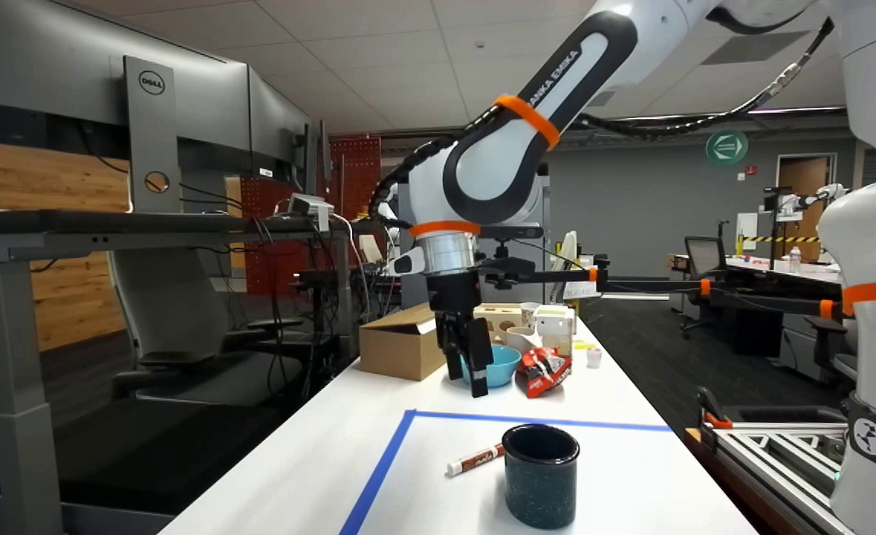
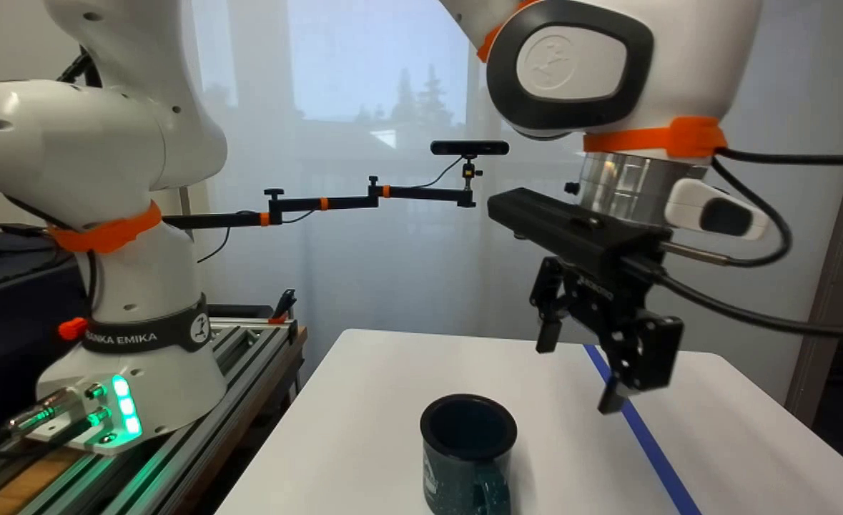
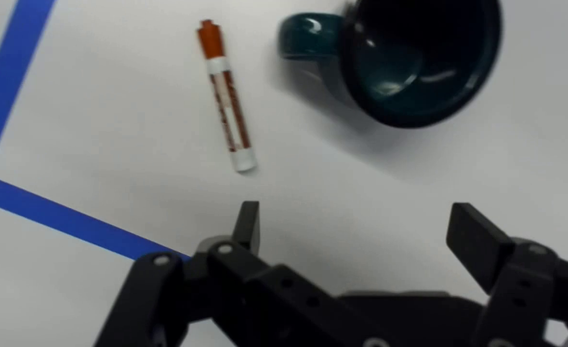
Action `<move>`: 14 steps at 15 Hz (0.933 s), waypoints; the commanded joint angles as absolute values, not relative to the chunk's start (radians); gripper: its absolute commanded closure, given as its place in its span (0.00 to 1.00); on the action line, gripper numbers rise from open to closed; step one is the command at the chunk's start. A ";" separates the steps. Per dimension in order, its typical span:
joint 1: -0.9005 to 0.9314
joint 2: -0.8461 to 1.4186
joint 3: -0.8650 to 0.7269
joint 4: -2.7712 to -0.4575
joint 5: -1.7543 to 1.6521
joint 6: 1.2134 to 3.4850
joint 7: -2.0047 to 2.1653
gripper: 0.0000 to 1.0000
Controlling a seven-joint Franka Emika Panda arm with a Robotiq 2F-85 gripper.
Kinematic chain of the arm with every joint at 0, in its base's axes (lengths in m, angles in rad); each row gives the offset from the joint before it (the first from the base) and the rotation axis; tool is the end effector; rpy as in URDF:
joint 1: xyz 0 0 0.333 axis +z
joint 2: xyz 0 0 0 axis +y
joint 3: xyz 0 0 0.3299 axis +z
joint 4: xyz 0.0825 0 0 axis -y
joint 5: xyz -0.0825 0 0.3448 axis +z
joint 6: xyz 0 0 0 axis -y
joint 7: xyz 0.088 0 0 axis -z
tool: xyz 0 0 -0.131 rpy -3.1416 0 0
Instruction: Remove the marker from the mug cup and place it on the table
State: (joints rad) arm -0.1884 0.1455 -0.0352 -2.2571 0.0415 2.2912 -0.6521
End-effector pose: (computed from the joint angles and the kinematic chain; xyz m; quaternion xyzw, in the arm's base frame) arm 0.4836 -0.1082 0.3083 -0.9785 -0.1981 0.0451 0.0347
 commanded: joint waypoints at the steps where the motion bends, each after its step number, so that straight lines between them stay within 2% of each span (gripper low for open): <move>1: -0.100 -0.025 0.012 -2.411 0.127 2.294 -0.502 0.00; 2: -0.124 0.082 -0.018 -2.317 0.090 2.289 -0.574 0.00; 6: -0.075 0.007 -0.001 -2.383 0.099 2.289 -0.496 0.00; 14: -0.080 0.005 -0.009 -2.387 0.100 2.289 -0.496 0.00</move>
